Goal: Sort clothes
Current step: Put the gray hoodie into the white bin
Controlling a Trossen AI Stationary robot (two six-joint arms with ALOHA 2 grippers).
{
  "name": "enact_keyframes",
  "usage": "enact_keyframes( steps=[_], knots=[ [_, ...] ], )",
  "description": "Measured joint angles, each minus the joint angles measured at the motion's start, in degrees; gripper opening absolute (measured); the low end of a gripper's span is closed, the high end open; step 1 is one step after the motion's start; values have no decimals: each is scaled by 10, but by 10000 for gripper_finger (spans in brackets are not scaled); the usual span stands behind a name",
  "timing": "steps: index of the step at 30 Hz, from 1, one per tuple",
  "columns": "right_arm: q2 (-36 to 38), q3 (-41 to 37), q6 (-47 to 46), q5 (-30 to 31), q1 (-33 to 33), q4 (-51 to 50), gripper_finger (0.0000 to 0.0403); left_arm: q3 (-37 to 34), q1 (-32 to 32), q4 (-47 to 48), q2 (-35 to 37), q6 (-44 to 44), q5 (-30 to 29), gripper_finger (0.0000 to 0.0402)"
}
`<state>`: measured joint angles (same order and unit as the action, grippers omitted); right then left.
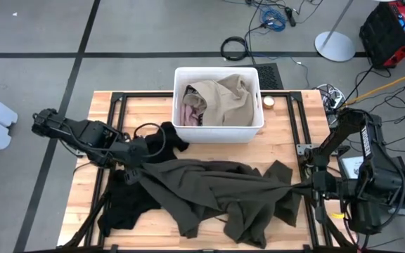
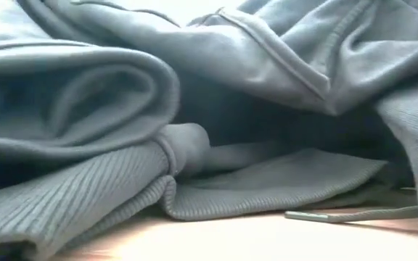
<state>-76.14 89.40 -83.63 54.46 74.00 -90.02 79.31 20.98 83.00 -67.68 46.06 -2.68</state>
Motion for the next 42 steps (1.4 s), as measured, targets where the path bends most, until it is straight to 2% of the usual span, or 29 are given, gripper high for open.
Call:
enact_keyframes(
  steps=[4, 7, 12, 18, 21, 26, 28, 30, 35, 39, 42],
  knots=[
    [0, 0, 1, -8, 0, 0, 0, 0, 21, -76, -3, -49, 1, 17],
    [0, 0, 2, -9, 0, 0, 0, 0, 33, -133, -17, -89, 1, 34],
    [-5, 0, 3, -14, 0, 0, 0, 0, 56, -185, -57, -89, 8, 84],
    [-7, 0, 3, -24, 0, 0, 0, 0, 98, -189, -141, -113, -10, 150],
    [-7, 0, 5, -24, 0, 0, 0, 0, 102, -305, -190, -204, -41, 173],
    [-7, 0, 9, -23, 0, 0, 0, 1, 108, -613, -292, -418, -112, 180],
    [-7, 0, 6, -23, 0, 0, 0, 1, 108, -713, -339, -493, -115, 180],
    [-7, 0, 5, -23, 0, 0, 0, 5, 102, -766, -386, -547, -116, 180],
    [-7, 0, 4, -23, -2, 0, 0, 82, 72, -756, -485, -619, -130, 180],
    [-7, 0, 3, -24, -6, 0, 0, 161, 47, -687, -542, -631, -132, 180],
    [-12, 0, 3, -26, -6, 0, 0, 207, 32, -603, -563, -626, -96, 180]
  ],
)
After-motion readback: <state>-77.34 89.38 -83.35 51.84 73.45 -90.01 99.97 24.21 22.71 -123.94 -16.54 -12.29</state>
